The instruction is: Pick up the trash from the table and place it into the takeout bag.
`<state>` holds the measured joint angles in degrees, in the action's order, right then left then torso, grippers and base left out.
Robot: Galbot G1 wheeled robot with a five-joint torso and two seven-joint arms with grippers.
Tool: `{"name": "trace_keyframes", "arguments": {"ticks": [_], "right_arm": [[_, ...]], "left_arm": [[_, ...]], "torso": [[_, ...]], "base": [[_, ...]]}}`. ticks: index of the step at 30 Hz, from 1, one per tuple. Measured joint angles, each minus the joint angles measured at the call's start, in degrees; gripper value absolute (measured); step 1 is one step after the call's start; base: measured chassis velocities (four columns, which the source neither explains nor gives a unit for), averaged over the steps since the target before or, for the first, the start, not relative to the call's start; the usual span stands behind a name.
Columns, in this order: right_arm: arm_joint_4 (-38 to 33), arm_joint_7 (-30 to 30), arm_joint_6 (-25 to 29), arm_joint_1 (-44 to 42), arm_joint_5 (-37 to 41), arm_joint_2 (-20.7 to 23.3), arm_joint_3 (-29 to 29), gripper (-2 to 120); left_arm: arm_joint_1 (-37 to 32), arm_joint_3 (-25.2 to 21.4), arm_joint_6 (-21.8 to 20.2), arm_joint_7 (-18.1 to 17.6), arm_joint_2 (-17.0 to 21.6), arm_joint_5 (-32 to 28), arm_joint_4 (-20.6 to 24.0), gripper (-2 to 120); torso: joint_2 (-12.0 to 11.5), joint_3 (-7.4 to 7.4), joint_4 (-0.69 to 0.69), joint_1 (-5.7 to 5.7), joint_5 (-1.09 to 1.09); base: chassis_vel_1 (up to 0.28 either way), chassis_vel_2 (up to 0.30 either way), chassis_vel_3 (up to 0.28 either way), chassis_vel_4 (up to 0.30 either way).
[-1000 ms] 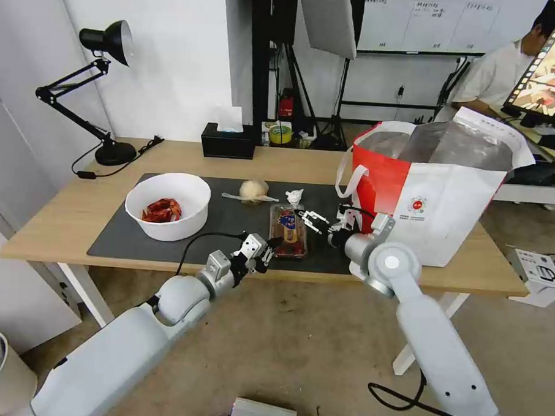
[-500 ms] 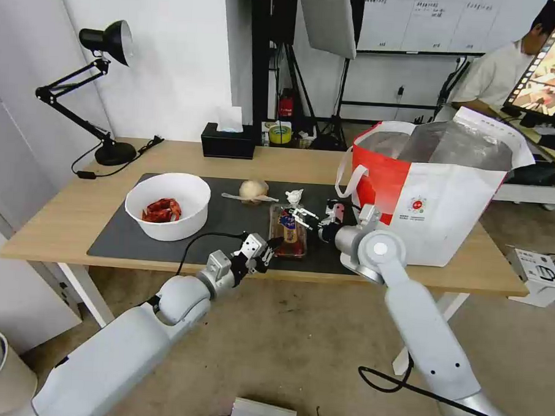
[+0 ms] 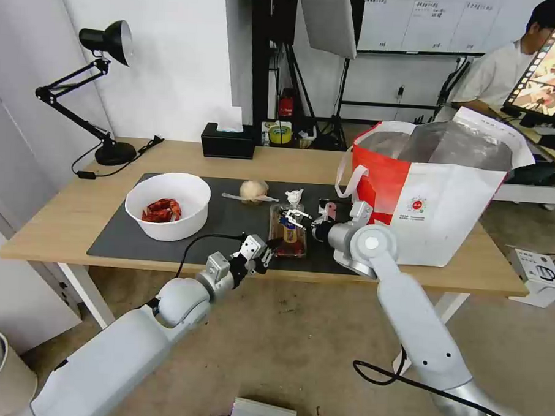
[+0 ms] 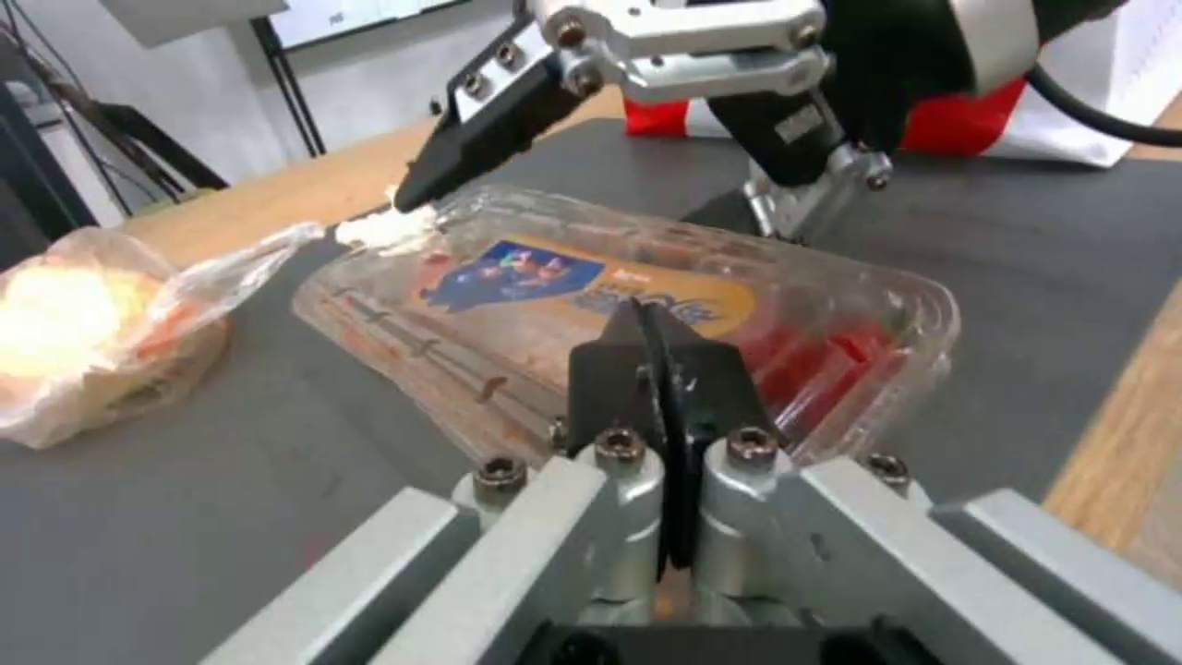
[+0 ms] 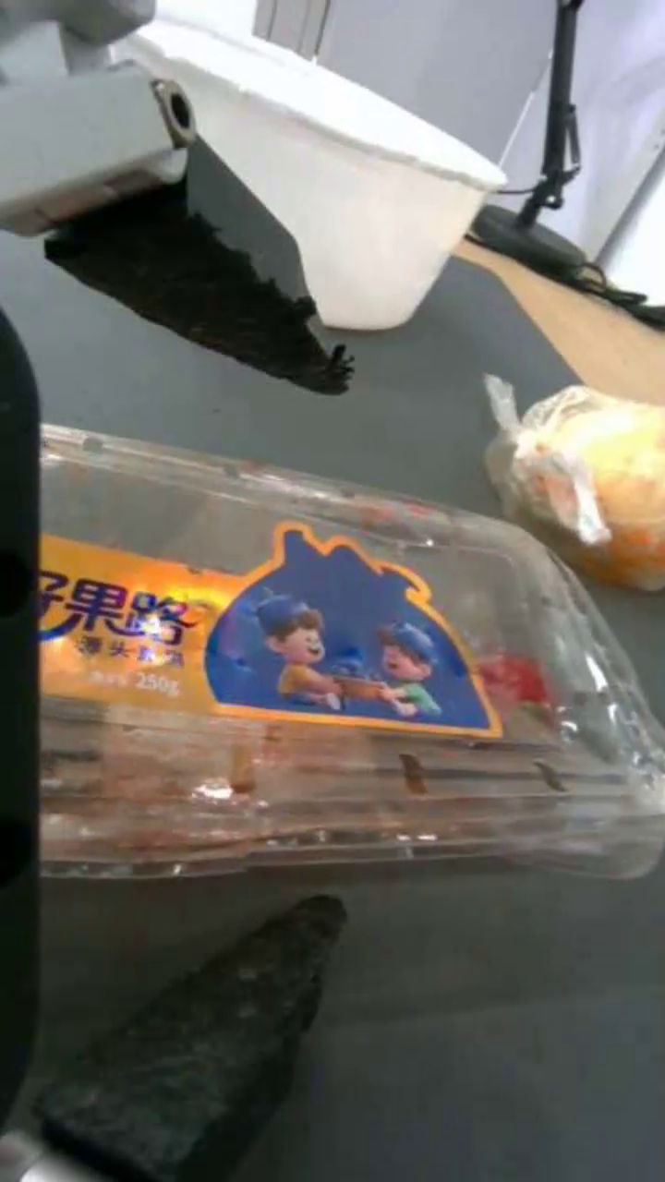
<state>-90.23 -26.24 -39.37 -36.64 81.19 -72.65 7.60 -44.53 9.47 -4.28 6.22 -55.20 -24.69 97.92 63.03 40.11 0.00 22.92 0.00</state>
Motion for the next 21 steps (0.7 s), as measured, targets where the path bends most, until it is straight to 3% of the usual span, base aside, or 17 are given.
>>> {"name": "trace_keyframes", "arguments": {"ticks": [21], "right_arm": [[1.9, 0.4, -1.6, 1.8, 1.0, -1.2, -1.8, 100]], "left_arm": [[-0.3, 0.0, 0.3, -0.2, 0.2, 0.0, 0.2, 0]], "torso": [[0.0, 0.00, 0.00, 0.00, 0.00]], "base": [[0.000, 0.000, 0.000, 0.000]]}}
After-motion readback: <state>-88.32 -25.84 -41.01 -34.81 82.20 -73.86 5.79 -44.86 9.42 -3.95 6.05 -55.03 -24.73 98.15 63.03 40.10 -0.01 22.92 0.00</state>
